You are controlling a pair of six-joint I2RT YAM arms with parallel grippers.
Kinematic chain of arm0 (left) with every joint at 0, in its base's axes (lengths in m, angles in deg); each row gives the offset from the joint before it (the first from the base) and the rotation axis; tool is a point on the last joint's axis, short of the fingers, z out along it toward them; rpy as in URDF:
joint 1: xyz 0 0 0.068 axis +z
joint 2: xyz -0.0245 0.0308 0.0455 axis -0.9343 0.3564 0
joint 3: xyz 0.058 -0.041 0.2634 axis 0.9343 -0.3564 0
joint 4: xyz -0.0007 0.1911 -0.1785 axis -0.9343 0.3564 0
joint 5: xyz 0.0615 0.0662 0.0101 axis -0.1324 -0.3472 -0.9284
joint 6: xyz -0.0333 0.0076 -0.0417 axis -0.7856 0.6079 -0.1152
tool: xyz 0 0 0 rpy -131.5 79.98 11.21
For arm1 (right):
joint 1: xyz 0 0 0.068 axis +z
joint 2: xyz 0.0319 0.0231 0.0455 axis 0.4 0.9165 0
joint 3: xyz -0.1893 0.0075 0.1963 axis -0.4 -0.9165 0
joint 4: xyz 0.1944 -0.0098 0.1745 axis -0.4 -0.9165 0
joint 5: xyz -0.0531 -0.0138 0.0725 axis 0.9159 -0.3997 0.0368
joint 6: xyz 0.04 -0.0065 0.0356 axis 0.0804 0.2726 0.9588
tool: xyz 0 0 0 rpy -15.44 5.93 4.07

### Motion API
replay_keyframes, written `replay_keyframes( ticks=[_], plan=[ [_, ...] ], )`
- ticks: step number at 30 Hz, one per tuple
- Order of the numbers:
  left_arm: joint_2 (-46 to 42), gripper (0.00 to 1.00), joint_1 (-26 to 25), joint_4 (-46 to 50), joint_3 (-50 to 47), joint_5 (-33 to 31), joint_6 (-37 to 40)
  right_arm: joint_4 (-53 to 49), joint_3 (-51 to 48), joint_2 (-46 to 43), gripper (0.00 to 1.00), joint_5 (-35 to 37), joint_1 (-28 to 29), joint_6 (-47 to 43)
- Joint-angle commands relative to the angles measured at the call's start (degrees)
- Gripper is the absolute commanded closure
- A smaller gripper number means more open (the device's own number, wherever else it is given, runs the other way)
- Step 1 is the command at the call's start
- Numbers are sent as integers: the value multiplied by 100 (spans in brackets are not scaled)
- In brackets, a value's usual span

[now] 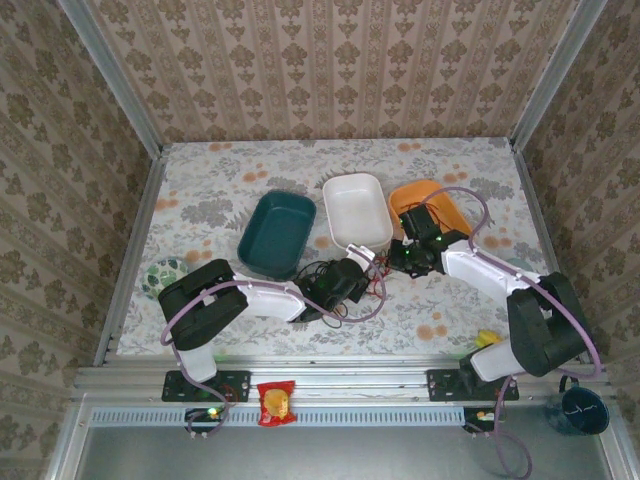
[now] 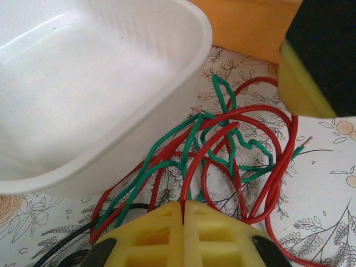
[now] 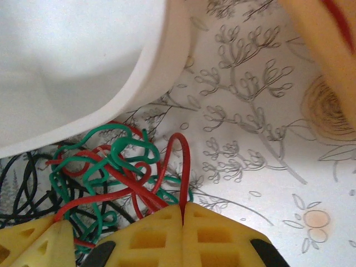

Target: Untangle the cables

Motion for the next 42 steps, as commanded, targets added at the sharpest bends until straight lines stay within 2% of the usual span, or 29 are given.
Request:
replay_keyframes(
  ticks=[1,9,16,24,31,38,42],
  plan=[
    [-80,100,48,-4,-39,-111,-111,-188,-79,-497,99,637,-83,130],
    [-44,100,103,176,-7,-196,-226,-360,-67,-1533,100,1727,-317,128],
    [0,100,129,288,28,-233,-288,-131,220,-2465,100,2380,-530,-219],
    [62,100,132,362,107,-189,-278,-63,953,-3036,100,2442,-1258,-359],
    [72,100,133,410,140,-193,-278,-40,1404,-3190,100,2617,-1721,-482],
    [44,100,136,411,106,-244,-295,88,1533,-3221,100,2158,-2026,-520],
    [-54,100,133,461,4,-313,-362,92,1529,-3305,100,2196,-2196,-471]
  ],
)
